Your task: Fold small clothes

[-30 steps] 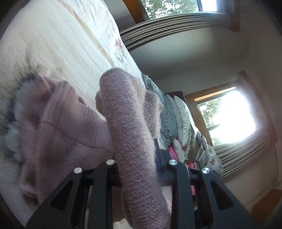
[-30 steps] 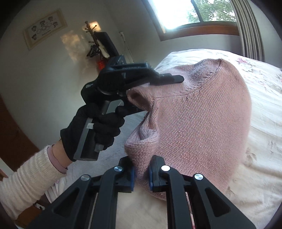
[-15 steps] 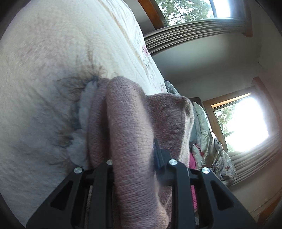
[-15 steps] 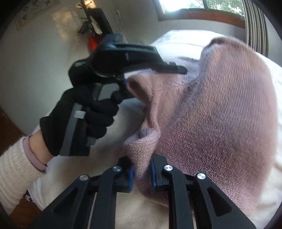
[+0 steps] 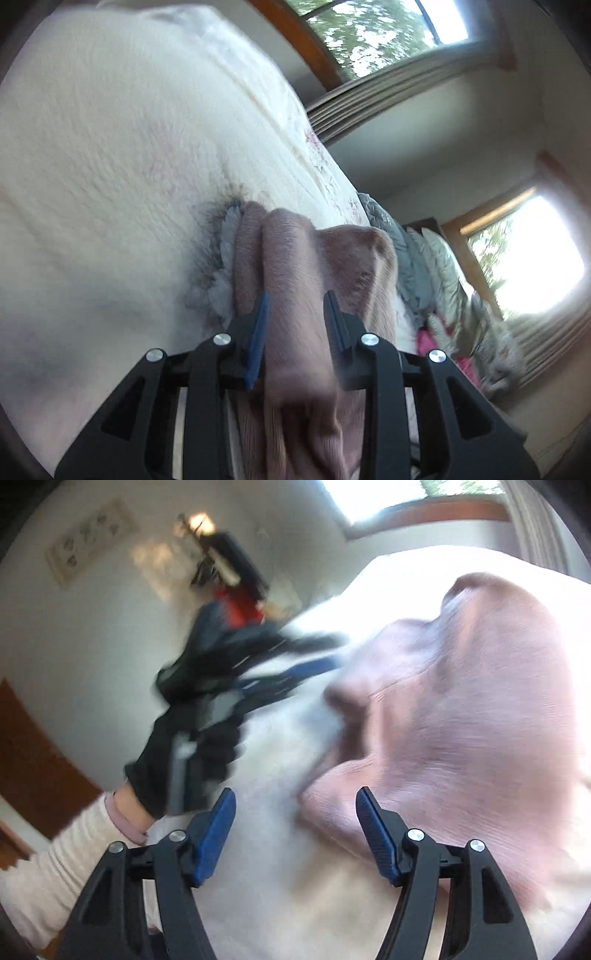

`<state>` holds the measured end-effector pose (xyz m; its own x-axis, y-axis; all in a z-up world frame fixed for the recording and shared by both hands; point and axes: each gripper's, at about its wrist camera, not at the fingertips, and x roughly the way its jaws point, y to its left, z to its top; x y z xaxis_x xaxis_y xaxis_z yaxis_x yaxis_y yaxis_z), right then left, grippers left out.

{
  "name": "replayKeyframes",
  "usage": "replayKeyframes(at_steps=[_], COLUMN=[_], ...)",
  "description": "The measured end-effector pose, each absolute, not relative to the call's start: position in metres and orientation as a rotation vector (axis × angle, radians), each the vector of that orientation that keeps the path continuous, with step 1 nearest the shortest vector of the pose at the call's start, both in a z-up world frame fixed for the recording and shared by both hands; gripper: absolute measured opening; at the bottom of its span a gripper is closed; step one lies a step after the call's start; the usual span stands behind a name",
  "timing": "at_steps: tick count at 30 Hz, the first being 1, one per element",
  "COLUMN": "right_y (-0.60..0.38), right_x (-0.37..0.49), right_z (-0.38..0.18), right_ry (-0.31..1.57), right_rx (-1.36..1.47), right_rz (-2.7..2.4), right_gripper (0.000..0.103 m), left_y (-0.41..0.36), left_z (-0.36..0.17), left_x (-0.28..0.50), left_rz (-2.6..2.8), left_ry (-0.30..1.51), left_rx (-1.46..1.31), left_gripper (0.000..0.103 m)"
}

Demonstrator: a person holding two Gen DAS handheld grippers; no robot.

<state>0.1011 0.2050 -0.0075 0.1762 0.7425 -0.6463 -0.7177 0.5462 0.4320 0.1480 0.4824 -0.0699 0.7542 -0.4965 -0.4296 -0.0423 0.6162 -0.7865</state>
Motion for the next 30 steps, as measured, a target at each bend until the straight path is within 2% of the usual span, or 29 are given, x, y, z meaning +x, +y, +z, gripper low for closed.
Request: replayKeyframes(at_steps=[3, 6, 10, 16, 17, 18, 22, 26, 30], right_y=[0.156, 0.111, 0.076, 0.064, 0.064, 0.063, 0.064, 0.063, 0.08], right_x=[0.108, 0.123, 0.14, 0.145, 0.145, 0.14, 0.146, 0.15, 0.154], right_z=[0.002, -0.006, -0.028, -0.05, -0.053, -0.052, -0.051, -0.05, -0.051], right_ry=[0.908, 0.945, 0.999, 1.038, 1.043, 1.044, 1.038, 1.044, 1.067], right_rx=[0.055, 0.17, 0.254, 0.314, 0.326, 0.338, 0.388, 0.436, 0.442], right_rz=[0.863, 0.758, 0.689, 0.716, 0.723, 0.728, 0.745, 0.772, 0.814], right_gripper=[0.07, 0.072, 0.072, 0.072, 0.072, 0.072, 0.072, 0.074, 0.075], left_y=[0.457, 0.431, 0.406, 0.386, 0.383, 0.382, 0.402, 0.444, 0.458], left_z=[-0.05, -0.053, -0.077, -0.101, -0.102, -0.106, -0.108, -0.071, -0.064], left_x=[0.115, 0.1, 0.107, 0.128, 0.131, 0.133, 0.124, 0.09, 0.079], left_rz=[-0.335, -0.373, -0.387, -0.394, -0.384, -0.378, -0.371, -0.337, -0.272], left_ry=[0.685, 0.744, 0.864, 0.929, 0.95, 0.972, 0.908, 0.724, 0.734], left_rx=[-0.804, -0.77, -0.751, -0.749, -0.737, -0.734, -0.814, -0.808, -0.719], left_gripper=[0.041, 0.044, 0.045, 0.045, 0.034, 0.011, 0.007, 0.006, 0.006])
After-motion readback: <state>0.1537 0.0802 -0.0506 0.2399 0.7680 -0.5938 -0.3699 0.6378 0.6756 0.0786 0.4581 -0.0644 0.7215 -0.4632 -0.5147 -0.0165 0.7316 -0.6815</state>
